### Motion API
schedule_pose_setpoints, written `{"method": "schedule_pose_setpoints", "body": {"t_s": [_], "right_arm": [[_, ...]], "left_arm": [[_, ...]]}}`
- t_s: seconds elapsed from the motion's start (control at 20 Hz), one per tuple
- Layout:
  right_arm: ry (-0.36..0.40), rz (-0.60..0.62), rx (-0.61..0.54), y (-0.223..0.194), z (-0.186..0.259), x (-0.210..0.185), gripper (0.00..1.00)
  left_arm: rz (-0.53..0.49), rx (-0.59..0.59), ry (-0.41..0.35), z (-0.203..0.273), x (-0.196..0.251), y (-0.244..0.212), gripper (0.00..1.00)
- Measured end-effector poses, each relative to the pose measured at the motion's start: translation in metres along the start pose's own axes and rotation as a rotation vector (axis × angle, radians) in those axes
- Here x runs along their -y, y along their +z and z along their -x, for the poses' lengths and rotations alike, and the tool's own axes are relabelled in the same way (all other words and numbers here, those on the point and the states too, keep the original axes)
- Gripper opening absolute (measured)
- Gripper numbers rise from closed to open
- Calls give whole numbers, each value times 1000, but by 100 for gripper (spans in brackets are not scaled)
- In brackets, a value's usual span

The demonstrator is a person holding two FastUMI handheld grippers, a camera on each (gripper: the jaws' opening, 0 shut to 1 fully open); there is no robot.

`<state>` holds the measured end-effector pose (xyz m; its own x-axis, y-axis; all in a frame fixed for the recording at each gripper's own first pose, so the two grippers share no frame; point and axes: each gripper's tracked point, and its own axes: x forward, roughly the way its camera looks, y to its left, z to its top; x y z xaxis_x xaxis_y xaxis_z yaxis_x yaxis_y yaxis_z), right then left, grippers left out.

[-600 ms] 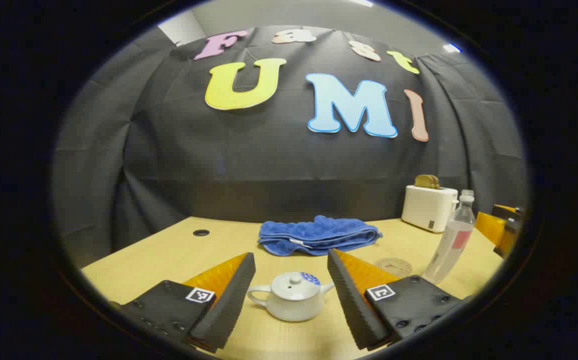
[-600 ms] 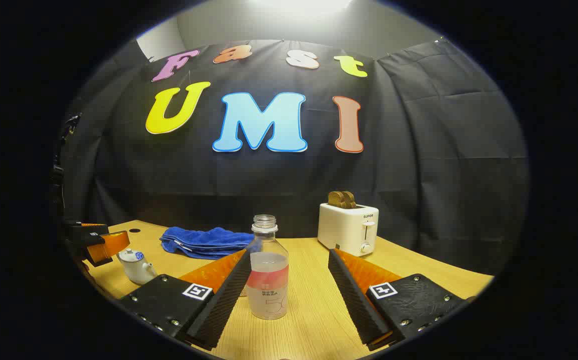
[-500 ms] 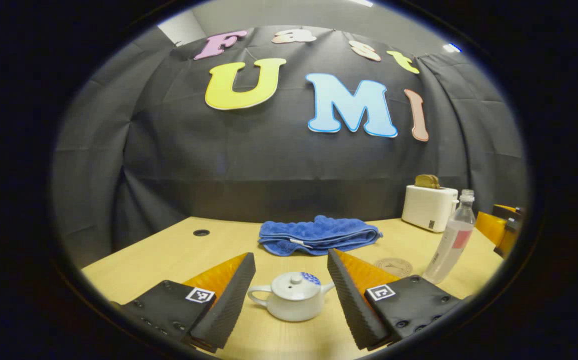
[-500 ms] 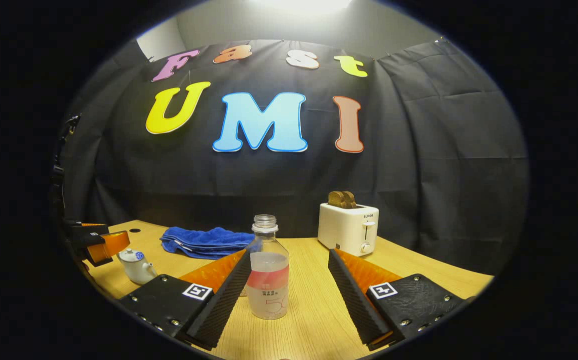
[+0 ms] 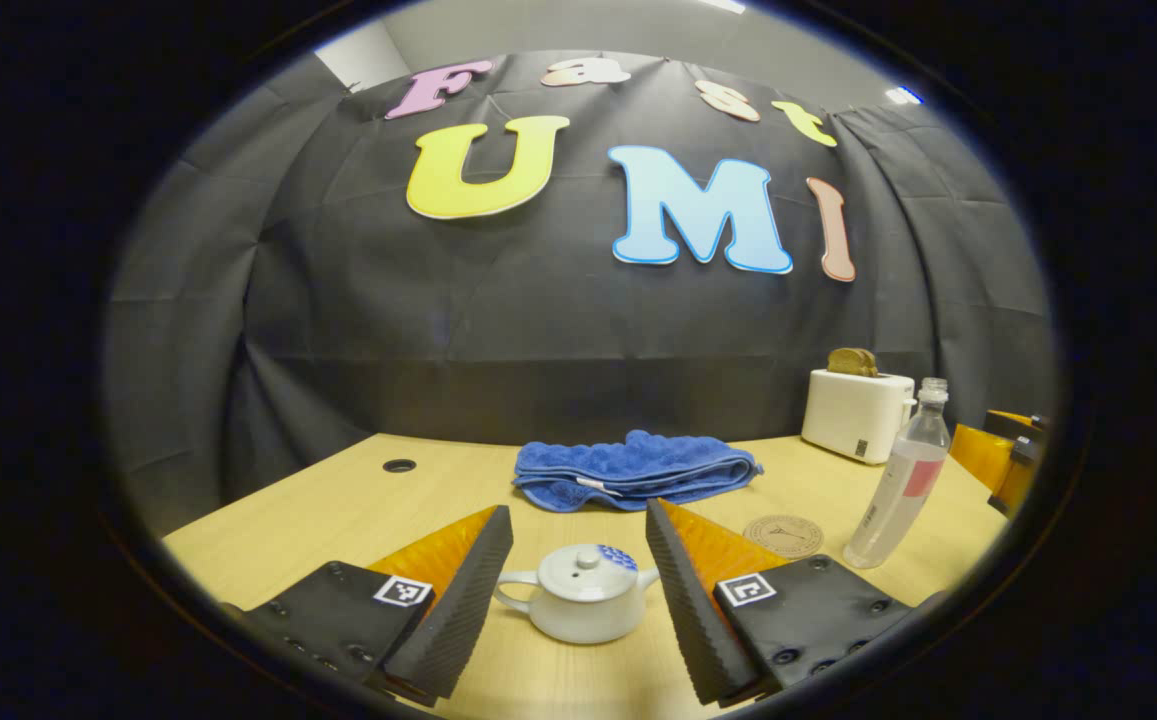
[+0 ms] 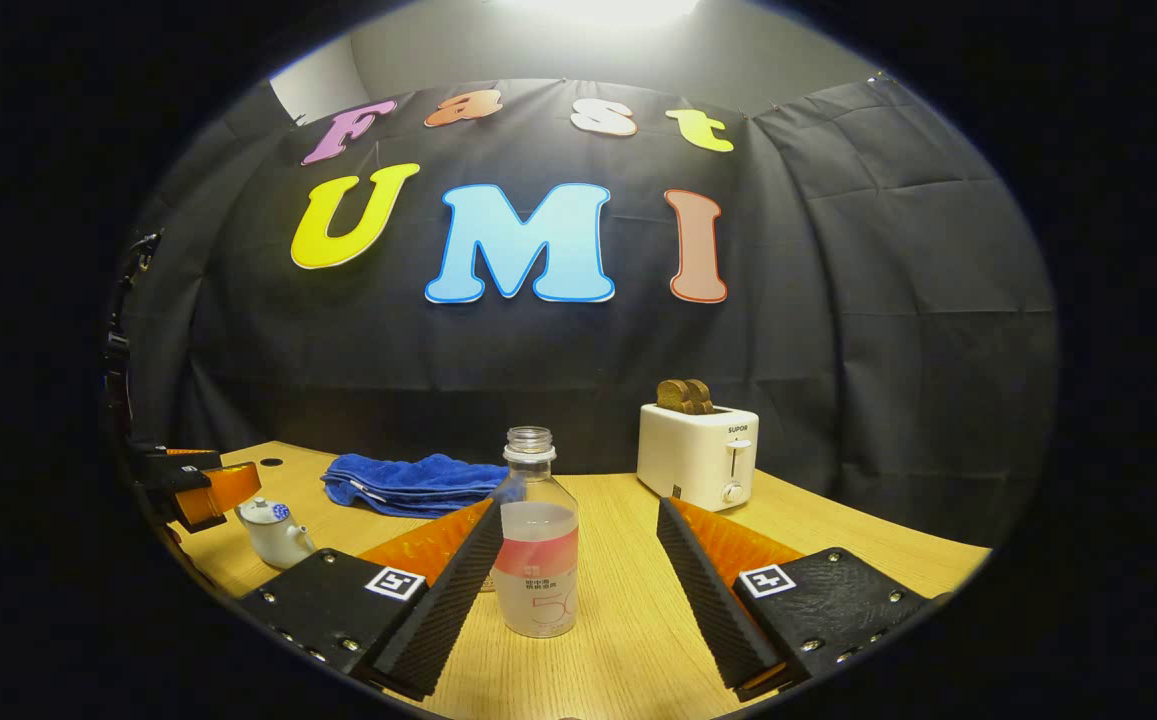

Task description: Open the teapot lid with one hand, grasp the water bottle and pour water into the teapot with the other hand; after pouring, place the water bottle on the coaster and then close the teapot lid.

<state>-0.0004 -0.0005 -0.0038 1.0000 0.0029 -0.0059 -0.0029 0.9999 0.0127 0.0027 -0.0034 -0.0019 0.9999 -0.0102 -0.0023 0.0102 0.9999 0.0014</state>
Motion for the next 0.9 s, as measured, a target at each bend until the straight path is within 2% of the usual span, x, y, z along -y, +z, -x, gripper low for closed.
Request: {"method": "schedule_pose_setpoints", "body": {"t_s": [0.4, 0.8, 0.9], "right_arm": [[-5, -6, -16, -6, 1, 3, 98], [-26, -9, -38, -15, 4, 14, 98], [-29, -12, -44, -17, 4, 16, 98]], "left_arm": [[-4, -16, -1, -14, 3, -8, 86], [0, -82, 16, -37, -6, -32, 84], [-6, -90, 11, -38, -3, -35, 82]]}}
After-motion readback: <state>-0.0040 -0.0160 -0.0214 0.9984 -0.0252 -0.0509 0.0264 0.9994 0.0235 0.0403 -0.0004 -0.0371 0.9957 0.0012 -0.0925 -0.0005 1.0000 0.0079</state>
